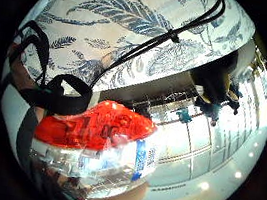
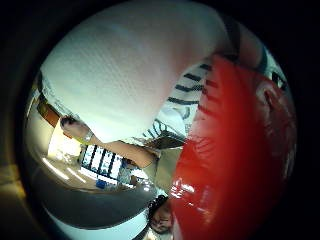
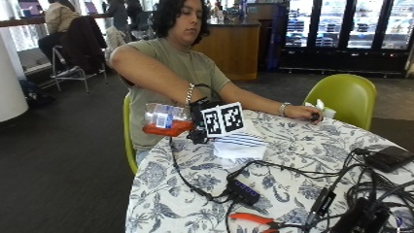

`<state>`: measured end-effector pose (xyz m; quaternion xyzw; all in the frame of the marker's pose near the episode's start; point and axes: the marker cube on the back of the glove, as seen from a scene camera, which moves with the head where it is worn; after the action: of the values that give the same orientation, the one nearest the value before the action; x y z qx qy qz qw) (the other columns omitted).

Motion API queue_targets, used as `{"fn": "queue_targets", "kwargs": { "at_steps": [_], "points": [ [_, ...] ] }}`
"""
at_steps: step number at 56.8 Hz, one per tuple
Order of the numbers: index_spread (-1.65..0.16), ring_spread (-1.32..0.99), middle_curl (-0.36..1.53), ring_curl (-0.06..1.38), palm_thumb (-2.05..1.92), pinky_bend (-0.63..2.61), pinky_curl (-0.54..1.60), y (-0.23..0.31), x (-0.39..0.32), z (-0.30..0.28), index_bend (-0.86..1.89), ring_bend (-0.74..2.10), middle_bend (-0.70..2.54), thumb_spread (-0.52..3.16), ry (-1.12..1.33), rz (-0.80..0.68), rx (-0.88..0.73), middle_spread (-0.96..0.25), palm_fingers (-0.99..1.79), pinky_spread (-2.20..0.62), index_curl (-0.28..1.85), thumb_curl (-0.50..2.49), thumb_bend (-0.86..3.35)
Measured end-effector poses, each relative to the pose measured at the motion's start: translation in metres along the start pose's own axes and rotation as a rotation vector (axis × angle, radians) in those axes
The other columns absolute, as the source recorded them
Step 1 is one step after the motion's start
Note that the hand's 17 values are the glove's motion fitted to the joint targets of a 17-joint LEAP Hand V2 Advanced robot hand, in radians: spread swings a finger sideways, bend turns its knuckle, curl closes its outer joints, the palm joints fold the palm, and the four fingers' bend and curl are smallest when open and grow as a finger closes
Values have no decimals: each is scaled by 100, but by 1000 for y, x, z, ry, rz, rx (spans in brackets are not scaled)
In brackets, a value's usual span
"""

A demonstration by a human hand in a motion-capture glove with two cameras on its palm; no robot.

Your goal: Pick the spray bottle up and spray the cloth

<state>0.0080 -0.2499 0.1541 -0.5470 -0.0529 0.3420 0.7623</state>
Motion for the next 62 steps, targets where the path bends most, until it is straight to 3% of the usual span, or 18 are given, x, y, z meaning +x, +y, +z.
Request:
{"fn": "queue_targets", "kwargs": {
  "at_steps": [8, 23, 43, 53, 62],
  "points": [
    [-25, -17, 57, 48, 100, 52, 44, 27, -10, -19, 24, 64, 57, 58, -39, -85, 55, -17, 132, -22, 61, 82, -2],
    [-25, -17, 57, 48, 100, 52, 44, 101, -52, -70, 22, 64, 57, 59, -216, -395, 284, -17, 132, -22, 61, 83, -2],
    [-25, -16, 57, 48, 100, 52, 44, 194, -126, -125, 22, 64, 56, 60, -569, -1153, 487, -17, 133, -22, 62, 84, -2],
    [-25, -16, 57, 48, 99, 51, 44, 201, -187, -116, 22, 64, 56, 59, -774, -1443, 584, -17, 133, -22, 63, 85, -2],
    [-25, -17, 57, 48, 99, 51, 44, 154, -243, -122, 23, 65, 57, 57, -858, -1488, 760, -17, 134, -23, 63, 85, -2]
  ]
}}
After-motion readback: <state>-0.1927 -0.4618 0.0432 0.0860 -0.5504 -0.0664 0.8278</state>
